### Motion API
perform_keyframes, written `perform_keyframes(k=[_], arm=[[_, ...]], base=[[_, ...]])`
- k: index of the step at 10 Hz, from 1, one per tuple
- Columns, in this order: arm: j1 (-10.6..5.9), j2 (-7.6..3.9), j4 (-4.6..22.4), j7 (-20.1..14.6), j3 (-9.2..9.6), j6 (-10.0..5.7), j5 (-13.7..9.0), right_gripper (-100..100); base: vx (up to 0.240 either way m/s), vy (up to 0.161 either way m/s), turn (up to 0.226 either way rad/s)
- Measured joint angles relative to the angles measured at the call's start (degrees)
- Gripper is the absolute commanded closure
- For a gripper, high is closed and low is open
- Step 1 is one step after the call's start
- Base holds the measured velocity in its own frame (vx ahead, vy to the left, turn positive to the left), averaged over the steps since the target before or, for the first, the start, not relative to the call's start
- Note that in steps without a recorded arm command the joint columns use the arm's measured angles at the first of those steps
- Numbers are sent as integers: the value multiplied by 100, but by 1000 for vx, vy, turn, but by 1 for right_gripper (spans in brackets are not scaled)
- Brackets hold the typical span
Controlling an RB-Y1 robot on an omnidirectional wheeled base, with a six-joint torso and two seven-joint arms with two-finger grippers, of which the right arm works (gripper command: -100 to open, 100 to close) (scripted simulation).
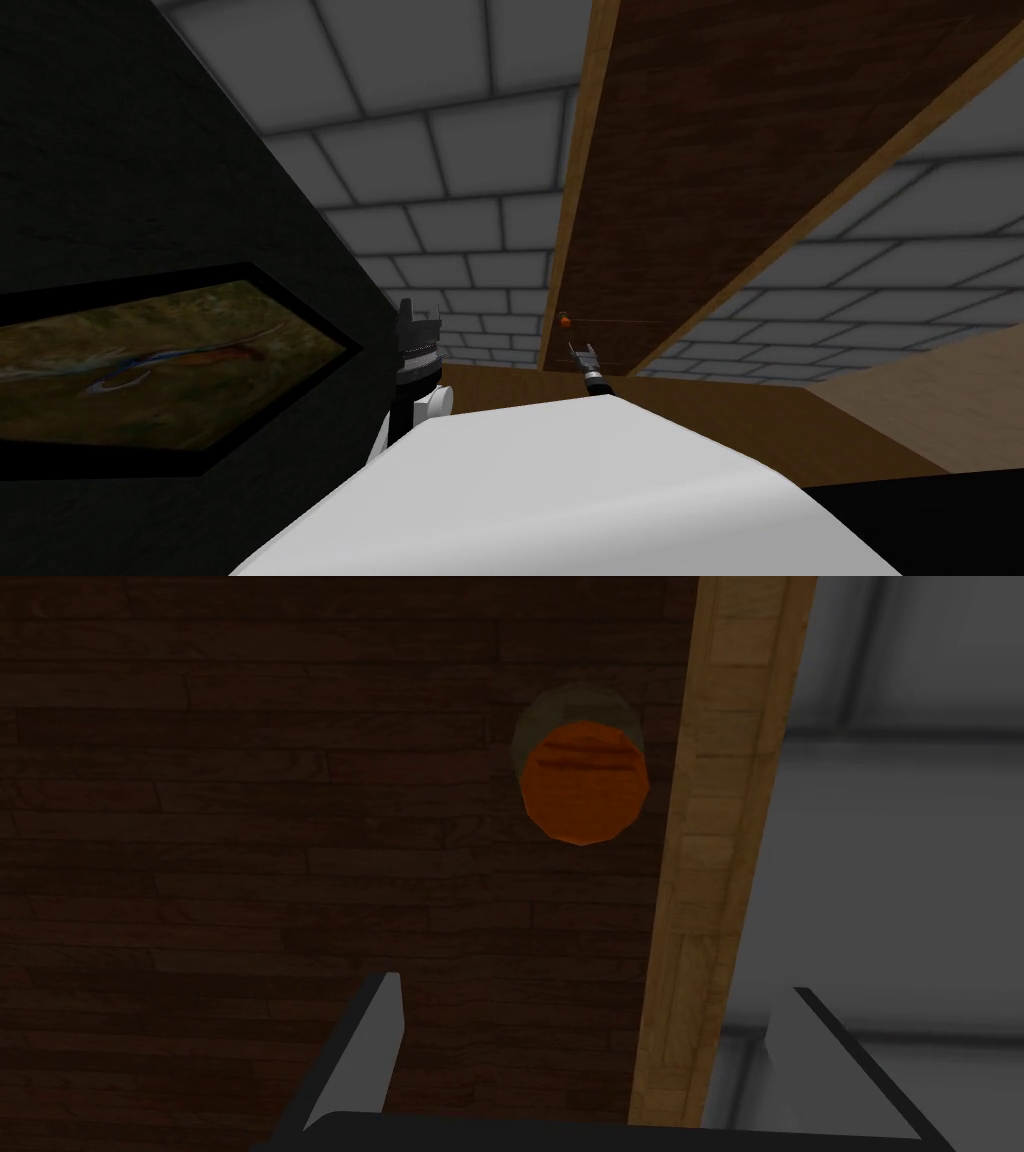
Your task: Pull the door open
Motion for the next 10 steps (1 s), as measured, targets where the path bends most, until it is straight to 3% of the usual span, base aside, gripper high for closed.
perform_keyframes(k=[2, 5, 10], arm=[[-15, 43, 107, 75, -46, -56, 45, -100], [-21, -291, 259, 30, -74, -130, -44, -100], [-9, -612, 563, -38, -126, -304, -237, -100]], base=[[56, 3, 17], [172, 13, 34], [188, 13, 35]])
